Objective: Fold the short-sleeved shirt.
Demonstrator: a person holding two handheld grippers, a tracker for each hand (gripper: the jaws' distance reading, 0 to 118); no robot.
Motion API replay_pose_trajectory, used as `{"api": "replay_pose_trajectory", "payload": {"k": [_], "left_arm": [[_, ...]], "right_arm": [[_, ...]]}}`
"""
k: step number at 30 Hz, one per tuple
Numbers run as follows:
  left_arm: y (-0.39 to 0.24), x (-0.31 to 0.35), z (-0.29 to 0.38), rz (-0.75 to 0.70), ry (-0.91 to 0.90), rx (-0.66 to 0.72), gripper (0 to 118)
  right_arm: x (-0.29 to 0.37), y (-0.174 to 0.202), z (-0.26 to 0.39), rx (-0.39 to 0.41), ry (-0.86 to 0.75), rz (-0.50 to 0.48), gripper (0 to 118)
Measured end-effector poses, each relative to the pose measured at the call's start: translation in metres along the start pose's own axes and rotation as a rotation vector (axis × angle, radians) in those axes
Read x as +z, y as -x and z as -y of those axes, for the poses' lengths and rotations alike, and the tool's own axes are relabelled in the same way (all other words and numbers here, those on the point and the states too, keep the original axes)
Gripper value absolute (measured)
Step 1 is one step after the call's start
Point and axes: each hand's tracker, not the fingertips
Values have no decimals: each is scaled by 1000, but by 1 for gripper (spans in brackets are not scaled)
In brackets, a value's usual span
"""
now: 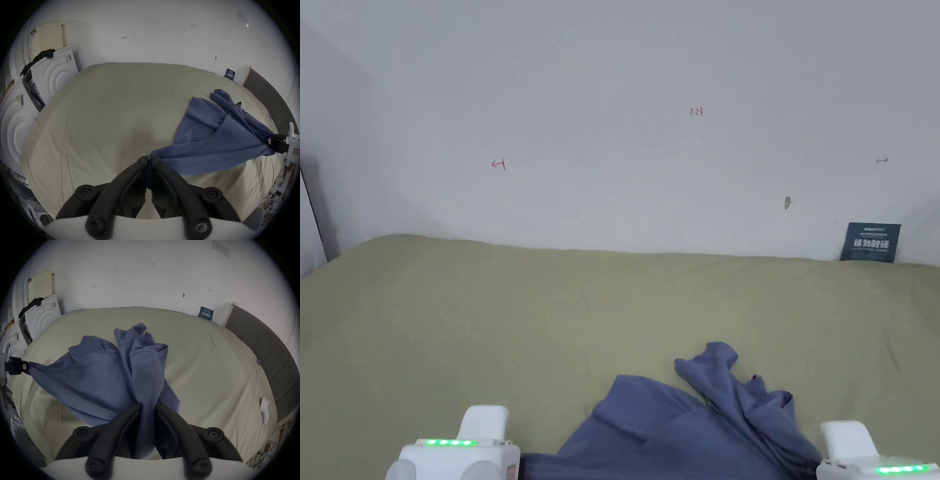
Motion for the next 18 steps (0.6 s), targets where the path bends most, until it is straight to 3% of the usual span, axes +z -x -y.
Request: {"api": "replay_pose_trajectory", "payload": {"k": [8,12,15,17,18], "left_arm": [[18,45,80,20,52,50,3],[22,57,106,21,68,59,3],[19,61,115,28,81,38,3],[19,59,115,28,85,32,3],[19,58,116,29,84,31,4]], "right_arm": [[58,4,76,12,42,-13,10],[70,6,103,-74,103,-35,10],[68,6,110,-95,113,-34,12],[66,5,109,-112,120,-29,18],[68,5,109,-120,127,-28,28]]}}
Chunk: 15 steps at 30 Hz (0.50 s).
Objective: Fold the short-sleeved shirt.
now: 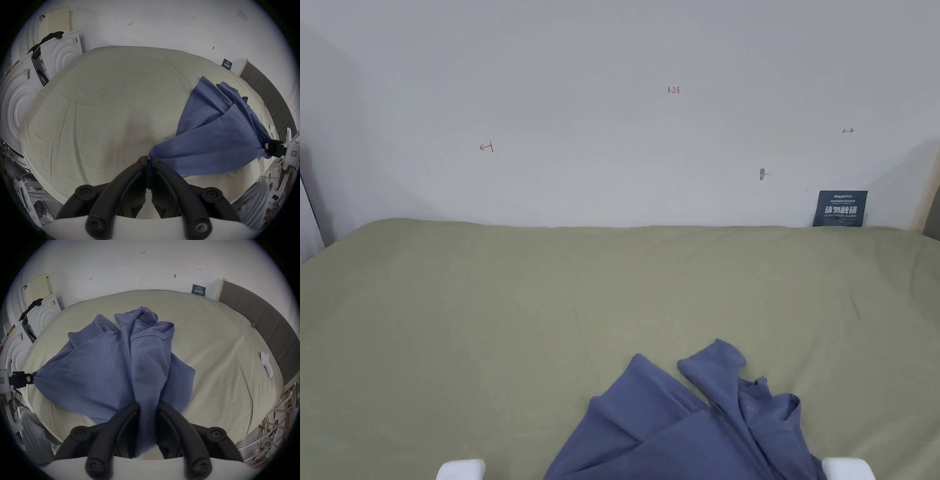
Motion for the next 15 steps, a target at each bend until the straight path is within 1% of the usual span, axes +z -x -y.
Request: {"api": "replay_pose_trajectory", "payload": {"k": [1,2,3,4,5,6,7,8,11,13,14,15], "left_arm": [[1,1,0,3,-6,1,10],[2,2,-1,4,-9,-1,30],[3,4,-1,3,-16,-3,69],[-1,10,-1,-2,-23,-8,115],[-1,11,0,-4,-24,-12,118],[0,15,1,-5,-30,-13,118],[2,21,2,-12,-69,-12,118],[2,20,-1,-16,-71,-17,118],[-1,40,-4,-16,-142,-46,118],[-9,59,0,-31,-200,-75,118],[-11,70,3,-21,-244,-77,118],[-13,80,5,-7,-278,-68,117]], "right_arm": [[2,-1,0,-13,4,-5,61],[4,-3,1,-27,1,-7,94],[7,-5,3,-45,-4,-4,118],[10,-8,5,-56,-2,-5,115],[19,-10,9,-90,-42,-14,112],[24,-6,-3,-102,-55,-15,112],[28,-6,-9,-94,-48,-9,113],[34,-6,-12,-108,-67,-8,113],[64,-7,-2,-109,-127,-26,112],[86,-1,-2,-113,-204,-13,111],[98,0,4,-105,-248,-18,106],[109,4,7,-94,-286,-15,95]]}}
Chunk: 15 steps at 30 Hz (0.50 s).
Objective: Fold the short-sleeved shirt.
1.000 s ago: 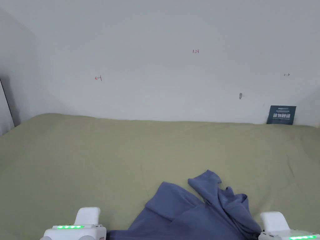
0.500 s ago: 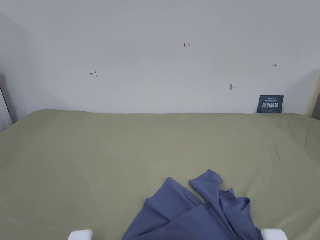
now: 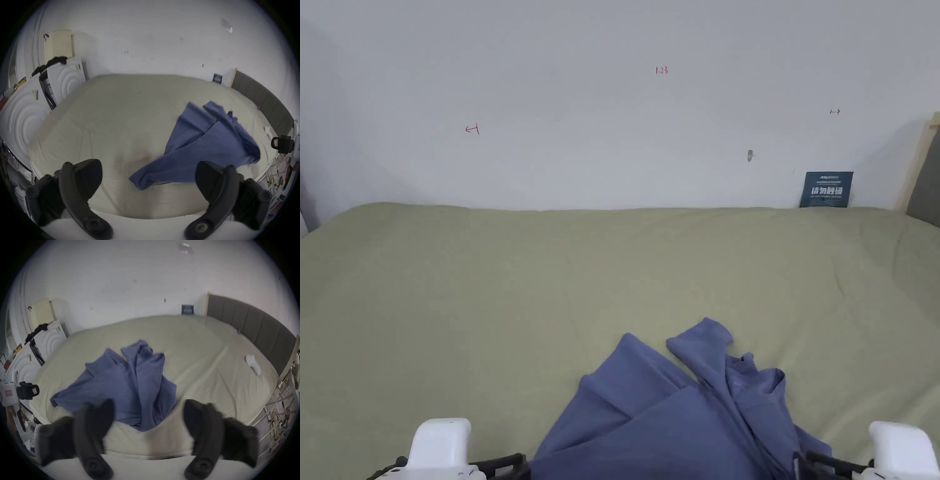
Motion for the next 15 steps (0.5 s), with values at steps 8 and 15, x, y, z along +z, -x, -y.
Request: {"api": "replay_pose_trajectory", "payload": {"k": [8,15], "left_arm": [[-2,32,18,8,-103,46,0],[5,27,24,-19,-74,35,0]], "right_arm": [[49,8,29,61,-180,106,1],[56,0,32,33,-198,101,2]]}}
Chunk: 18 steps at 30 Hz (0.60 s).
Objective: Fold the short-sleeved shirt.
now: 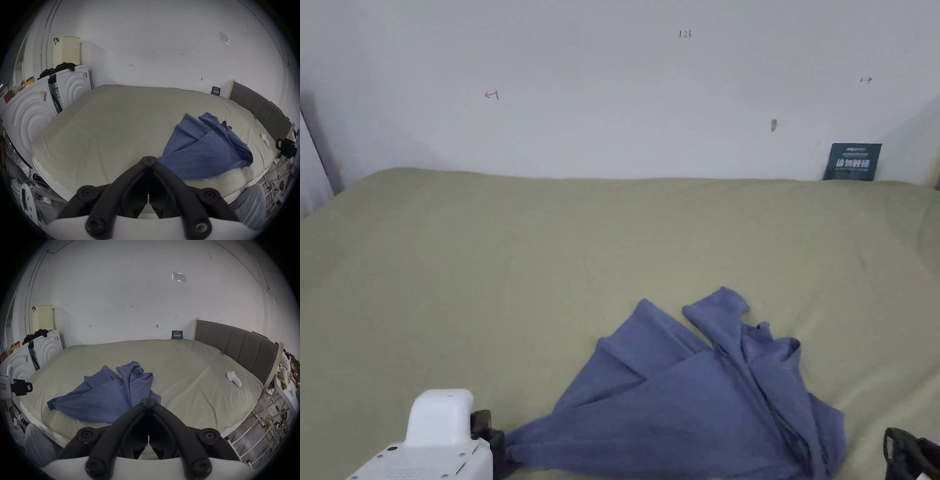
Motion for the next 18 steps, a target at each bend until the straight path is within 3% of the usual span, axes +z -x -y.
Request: {"api": "replay_pose_trajectory", "payload": {"k": [6,7,8,9,10,18], "left_arm": [[8,-26,0,8,139,11,0],[12,-35,1,4,181,19,14],[15,-42,3,-1,193,32,45],[18,-50,3,-15,206,46,87],[19,-58,2,-13,239,55,118],[10,-138,1,5,366,0,118]], "right_arm": [[-5,0,3,-18,33,-19,2],[-6,0,4,-21,37,-23,2],[-9,-1,5,-25,46,-30,2],[-10,-1,5,-29,52,-36,2],[-11,-2,5,-30,54,-37,2],[-30,-1,6,-9,104,-56,2]]}}
